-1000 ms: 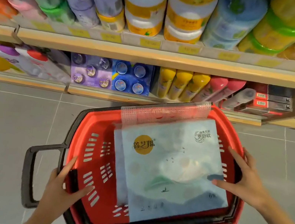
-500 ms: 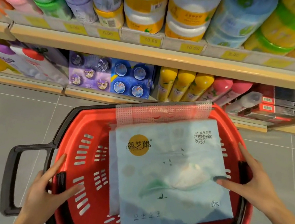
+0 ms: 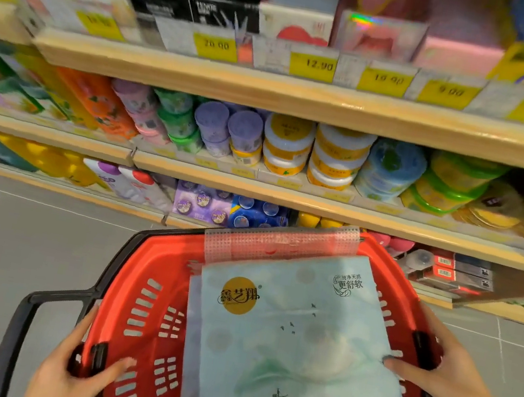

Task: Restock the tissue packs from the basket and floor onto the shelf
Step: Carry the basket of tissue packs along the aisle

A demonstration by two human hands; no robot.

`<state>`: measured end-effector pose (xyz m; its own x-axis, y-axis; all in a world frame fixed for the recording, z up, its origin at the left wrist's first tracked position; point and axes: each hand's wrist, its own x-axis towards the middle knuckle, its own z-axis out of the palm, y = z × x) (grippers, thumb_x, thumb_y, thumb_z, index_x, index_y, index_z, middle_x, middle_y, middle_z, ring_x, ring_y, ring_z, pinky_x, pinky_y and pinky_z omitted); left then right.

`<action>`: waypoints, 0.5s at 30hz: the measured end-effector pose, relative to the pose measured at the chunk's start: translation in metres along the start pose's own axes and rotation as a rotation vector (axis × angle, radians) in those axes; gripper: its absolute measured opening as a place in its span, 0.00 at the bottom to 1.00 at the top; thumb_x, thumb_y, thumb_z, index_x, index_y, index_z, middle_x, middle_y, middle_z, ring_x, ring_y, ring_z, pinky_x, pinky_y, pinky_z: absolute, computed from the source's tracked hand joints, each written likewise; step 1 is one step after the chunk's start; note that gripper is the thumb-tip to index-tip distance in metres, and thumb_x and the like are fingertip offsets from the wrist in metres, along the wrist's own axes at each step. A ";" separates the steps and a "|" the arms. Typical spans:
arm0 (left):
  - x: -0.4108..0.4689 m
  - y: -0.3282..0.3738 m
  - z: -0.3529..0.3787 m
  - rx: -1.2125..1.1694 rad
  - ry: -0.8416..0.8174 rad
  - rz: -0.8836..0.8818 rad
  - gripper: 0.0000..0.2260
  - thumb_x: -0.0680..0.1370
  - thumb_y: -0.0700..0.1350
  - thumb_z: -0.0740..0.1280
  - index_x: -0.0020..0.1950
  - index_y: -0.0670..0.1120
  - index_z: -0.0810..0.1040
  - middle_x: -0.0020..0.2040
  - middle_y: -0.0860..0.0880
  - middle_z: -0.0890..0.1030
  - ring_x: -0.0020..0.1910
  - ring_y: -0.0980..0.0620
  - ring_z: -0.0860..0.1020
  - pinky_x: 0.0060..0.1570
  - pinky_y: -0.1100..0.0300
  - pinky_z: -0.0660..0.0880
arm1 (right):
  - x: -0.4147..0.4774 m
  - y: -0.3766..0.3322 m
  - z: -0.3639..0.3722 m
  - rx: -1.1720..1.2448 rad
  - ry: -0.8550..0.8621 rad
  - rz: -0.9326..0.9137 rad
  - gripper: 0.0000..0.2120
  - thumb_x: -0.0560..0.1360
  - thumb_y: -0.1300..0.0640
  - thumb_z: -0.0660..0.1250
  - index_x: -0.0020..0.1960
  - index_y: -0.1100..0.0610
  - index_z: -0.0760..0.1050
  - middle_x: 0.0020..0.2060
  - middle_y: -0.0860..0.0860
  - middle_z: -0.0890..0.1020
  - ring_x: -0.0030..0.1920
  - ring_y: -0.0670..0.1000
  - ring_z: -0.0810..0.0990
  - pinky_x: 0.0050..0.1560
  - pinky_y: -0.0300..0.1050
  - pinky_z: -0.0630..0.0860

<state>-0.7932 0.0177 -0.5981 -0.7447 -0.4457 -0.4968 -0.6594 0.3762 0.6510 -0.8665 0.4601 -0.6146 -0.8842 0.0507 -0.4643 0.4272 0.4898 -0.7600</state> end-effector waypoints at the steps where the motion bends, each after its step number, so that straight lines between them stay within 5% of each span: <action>1: -0.009 0.011 -0.014 -0.006 0.016 -0.001 0.37 0.60 0.42 0.79 0.54 0.71 0.62 0.44 0.57 0.77 0.40 0.52 0.78 0.50 0.50 0.76 | -0.006 -0.018 -0.006 0.004 0.003 -0.027 0.47 0.46 0.41 0.81 0.59 0.34 0.60 0.56 0.44 0.75 0.56 0.40 0.74 0.54 0.32 0.69; 3: -0.028 0.033 -0.042 -0.005 0.060 0.021 0.37 0.59 0.42 0.80 0.53 0.70 0.63 0.45 0.60 0.77 0.41 0.52 0.77 0.54 0.48 0.76 | -0.020 -0.056 -0.017 0.012 -0.010 -0.082 0.43 0.54 0.55 0.81 0.59 0.36 0.61 0.55 0.42 0.74 0.60 0.47 0.72 0.53 0.35 0.67; 6: -0.059 0.066 -0.084 -0.014 0.133 0.036 0.36 0.60 0.42 0.80 0.60 0.66 0.68 0.46 0.56 0.79 0.42 0.50 0.78 0.54 0.48 0.75 | -0.042 -0.111 -0.037 -0.009 0.000 -0.155 0.40 0.51 0.40 0.77 0.55 0.25 0.60 0.57 0.43 0.74 0.59 0.46 0.71 0.57 0.41 0.64; 8: -0.080 0.083 -0.113 -0.033 0.208 0.035 0.38 0.61 0.42 0.79 0.67 0.58 0.69 0.43 0.57 0.78 0.39 0.52 0.77 0.48 0.52 0.75 | -0.052 -0.146 -0.047 -0.045 -0.012 -0.207 0.40 0.52 0.41 0.77 0.55 0.21 0.58 0.55 0.43 0.74 0.59 0.47 0.73 0.55 0.42 0.66; 12: -0.123 0.107 -0.168 -0.075 0.307 -0.001 0.37 0.61 0.50 0.79 0.67 0.62 0.68 0.44 0.53 0.81 0.40 0.53 0.79 0.49 0.52 0.77 | -0.074 -0.214 -0.062 -0.086 -0.049 -0.276 0.41 0.55 0.45 0.78 0.62 0.36 0.62 0.61 0.51 0.74 0.62 0.52 0.72 0.56 0.45 0.67; 15: -0.159 0.113 -0.207 -0.136 0.383 -0.023 0.36 0.60 0.53 0.79 0.64 0.66 0.68 0.47 0.52 0.83 0.42 0.55 0.80 0.48 0.54 0.77 | -0.090 -0.267 -0.064 -0.030 -0.068 -0.368 0.44 0.56 0.51 0.79 0.68 0.52 0.65 0.56 0.52 0.75 0.55 0.50 0.73 0.53 0.39 0.65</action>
<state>-0.7279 -0.0369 -0.3271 -0.6206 -0.7330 -0.2785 -0.6366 0.2636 0.7248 -0.9130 0.3810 -0.3407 -0.9625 -0.1911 -0.1924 0.0764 0.4896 -0.8686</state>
